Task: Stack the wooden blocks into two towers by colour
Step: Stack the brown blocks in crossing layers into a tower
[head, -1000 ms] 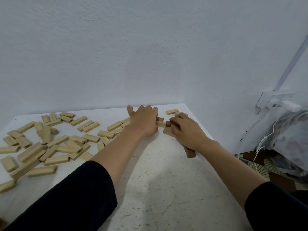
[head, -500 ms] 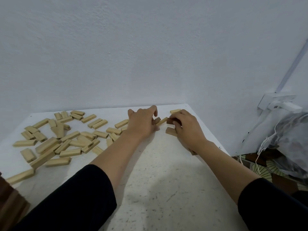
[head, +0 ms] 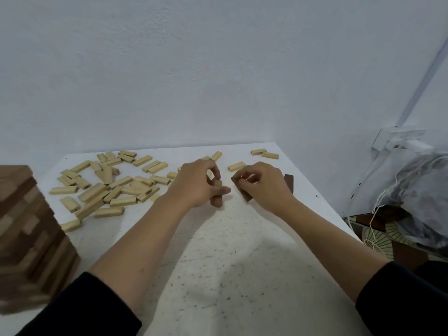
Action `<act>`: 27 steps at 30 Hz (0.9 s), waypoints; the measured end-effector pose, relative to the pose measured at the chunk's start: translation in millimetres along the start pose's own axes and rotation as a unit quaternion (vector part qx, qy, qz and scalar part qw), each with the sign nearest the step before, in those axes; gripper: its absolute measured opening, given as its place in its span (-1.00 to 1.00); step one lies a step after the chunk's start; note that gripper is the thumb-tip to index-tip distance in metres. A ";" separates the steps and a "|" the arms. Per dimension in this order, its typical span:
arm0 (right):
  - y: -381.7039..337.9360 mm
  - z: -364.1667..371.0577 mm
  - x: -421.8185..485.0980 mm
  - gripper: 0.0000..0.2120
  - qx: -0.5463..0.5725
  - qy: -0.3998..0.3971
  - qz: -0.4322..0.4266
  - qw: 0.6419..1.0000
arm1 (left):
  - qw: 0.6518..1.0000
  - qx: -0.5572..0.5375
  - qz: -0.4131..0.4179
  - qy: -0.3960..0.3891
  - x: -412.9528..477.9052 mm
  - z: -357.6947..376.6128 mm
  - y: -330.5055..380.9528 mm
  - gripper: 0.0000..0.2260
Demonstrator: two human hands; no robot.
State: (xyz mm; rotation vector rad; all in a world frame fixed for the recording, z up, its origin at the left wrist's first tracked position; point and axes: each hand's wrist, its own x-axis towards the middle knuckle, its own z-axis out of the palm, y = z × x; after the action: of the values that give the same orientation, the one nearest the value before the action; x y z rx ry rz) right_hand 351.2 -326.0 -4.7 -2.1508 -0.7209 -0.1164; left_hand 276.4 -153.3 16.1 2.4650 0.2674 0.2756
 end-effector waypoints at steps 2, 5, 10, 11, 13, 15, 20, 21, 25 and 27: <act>-8.9 2.4 -12.5 -0.82 -0.028 -0.038 0.010 0.999 | 1.000 0.009 -0.011 -0.010 -13.1 -1.7 -3.6 -0.65; -20.7 9.8 -29.8 -0.86 -0.021 -0.071 -0.008 0.997 | 1.000 0.009 -0.019 -0.014 -31.9 -3.5 -11.0 -0.71; -27.2 15.1 -35.8 -0.83 -0.089 -0.051 -0.025 0.994 | 0.999 0.032 -0.016 -0.025 -54.7 -7.2 -23.6 -0.75; -25.7 14.3 -34.6 -0.83 -0.126 -0.044 -0.029 0.991 | 0.998 0.057 -0.006 -0.024 -58.0 -7.1 -25.4 -0.73; -19.5 12.8 -30.5 -0.82 -0.195 -0.015 -0.043 0.980 | 0.996 0.084 0.015 -0.027 -64.5 -6.1 -27.9 -0.70; -6.4 9.8 -23.5 -0.76 -0.245 0.003 -0.041 0.969 | 0.994 0.091 0.028 -0.045 -71.8 -3.8 -29.1 -0.64; 13.5 4.8 -13.7 -0.72 -0.355 -0.023 -0.007 0.935 | 0.976 0.178 0.074 -0.097 -95.6 2.3 -24.2 -0.58; 14.8 6.6 -15.0 -0.73 -0.361 -0.027 -0.009 0.932 | 0.972 0.192 0.084 -0.107 -99.3 3.0 -23.6 -0.61; 19.7 15.5 -21.2 -0.72 -0.354 -0.039 -0.035 0.934 | 0.962 0.220 0.100 -0.126 -102.7 3.9 -24.8 -0.64; 17.5 16.4 -21.8 -0.74 -0.340 -0.031 -0.049 0.939 | 0.967 0.207 0.096 -0.115 -101.6 4.1 -27.4 -0.61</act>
State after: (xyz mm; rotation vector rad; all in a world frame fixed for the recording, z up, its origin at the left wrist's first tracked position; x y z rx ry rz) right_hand 339.7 -332.1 -34.5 -2.7809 -0.9201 -0.4030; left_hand 176.8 -160.5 -17.3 2.9119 -0.0194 0.0088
